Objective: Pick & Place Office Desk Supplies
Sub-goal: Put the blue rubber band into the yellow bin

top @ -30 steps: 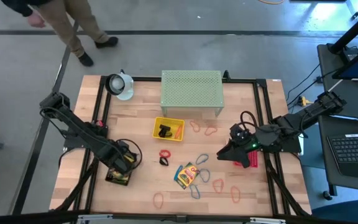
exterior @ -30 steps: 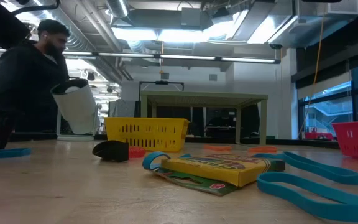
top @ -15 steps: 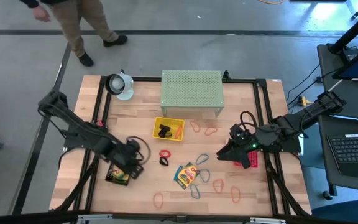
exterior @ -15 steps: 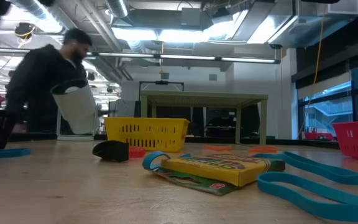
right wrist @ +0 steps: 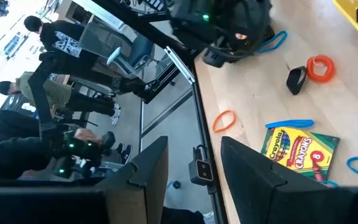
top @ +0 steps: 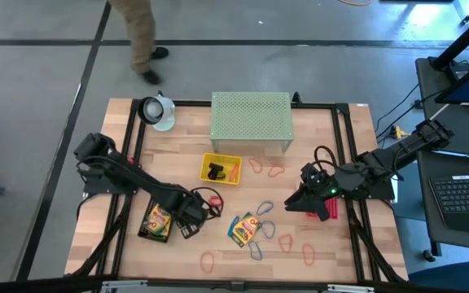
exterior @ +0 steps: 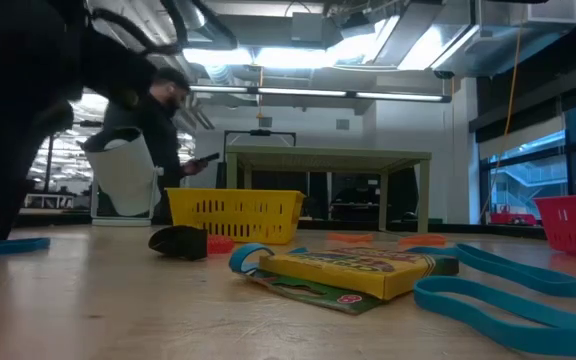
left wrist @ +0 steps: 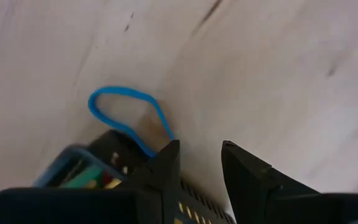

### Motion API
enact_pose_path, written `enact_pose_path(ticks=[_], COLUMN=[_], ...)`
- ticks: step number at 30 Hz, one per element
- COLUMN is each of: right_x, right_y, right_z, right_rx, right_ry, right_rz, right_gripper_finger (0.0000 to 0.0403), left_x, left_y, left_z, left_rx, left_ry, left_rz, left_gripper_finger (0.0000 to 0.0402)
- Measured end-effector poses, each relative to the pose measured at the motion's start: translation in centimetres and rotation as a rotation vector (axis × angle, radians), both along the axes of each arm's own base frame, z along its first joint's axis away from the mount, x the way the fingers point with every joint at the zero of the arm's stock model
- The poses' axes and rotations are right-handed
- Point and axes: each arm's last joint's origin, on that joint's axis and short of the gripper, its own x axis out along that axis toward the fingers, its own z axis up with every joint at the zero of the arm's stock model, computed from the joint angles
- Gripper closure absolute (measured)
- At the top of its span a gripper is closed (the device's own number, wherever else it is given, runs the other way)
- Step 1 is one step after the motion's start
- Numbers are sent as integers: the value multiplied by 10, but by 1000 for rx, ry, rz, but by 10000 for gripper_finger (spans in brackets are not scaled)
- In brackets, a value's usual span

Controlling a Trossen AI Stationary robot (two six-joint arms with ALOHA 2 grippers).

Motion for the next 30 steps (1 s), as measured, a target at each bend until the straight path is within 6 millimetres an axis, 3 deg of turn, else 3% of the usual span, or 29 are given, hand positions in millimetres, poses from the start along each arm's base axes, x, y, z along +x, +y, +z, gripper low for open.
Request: enact_pose_path(ticks=[11, 25, 30], right_x=[1, -1, -1], right_y=[0, 6, 7], right_z=[3, 7, 8], right_rx=[35, 61, 82], right_ry=[-17, -55, -60], right_rz=[-8, 14, 14], right_gripper_finger=[252, 252, 252], left_x=[13, 16, 18], left_y=[10, 10, 15], left_z=[-31, -48, -48], left_rx=[48, 53, 2], left_ry=[105, 170, 189], left_rz=[-11, -2, -19], left_gripper_finger=[290, 291, 313])
